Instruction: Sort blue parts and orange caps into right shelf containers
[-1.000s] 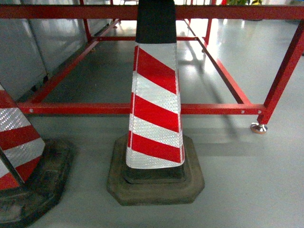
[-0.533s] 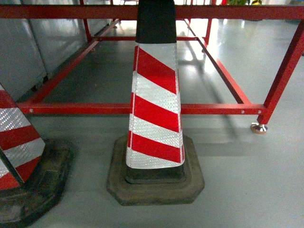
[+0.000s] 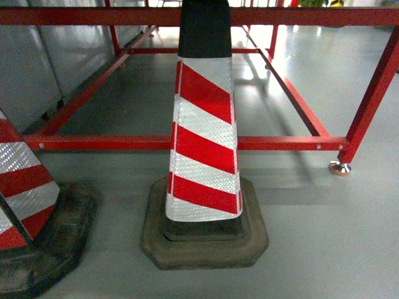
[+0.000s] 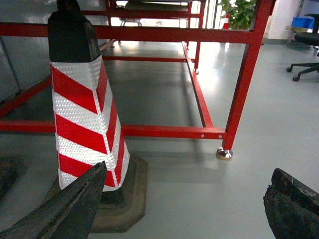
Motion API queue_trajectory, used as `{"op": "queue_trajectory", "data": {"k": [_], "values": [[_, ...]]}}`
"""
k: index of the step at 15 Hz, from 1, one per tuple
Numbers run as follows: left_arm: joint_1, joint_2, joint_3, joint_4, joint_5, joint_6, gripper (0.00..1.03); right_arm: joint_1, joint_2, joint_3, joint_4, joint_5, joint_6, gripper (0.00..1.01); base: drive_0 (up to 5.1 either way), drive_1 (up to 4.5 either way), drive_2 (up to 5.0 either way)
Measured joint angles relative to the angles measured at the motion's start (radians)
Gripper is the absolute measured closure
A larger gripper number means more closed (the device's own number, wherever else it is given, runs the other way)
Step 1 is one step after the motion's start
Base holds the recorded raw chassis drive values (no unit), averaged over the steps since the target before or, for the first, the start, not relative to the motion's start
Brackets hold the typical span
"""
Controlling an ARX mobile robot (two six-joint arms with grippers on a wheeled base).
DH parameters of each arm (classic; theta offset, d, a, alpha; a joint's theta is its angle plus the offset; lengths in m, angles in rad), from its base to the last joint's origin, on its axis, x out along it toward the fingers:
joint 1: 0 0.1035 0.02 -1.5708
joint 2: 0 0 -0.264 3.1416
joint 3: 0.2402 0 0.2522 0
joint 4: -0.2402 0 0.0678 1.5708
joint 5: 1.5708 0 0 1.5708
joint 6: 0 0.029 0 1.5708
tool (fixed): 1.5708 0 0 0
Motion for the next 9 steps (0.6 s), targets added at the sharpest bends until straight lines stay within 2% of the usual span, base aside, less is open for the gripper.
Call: {"op": "queue_trajectory", "data": {"k": [9], "values": [[0.0,0.0,0.0,0.002,0.0,0.001,0.05,0.0,0.0,0.0,0.002,0.001,0.005,0.03,0.0,0.0,0.0]]}}
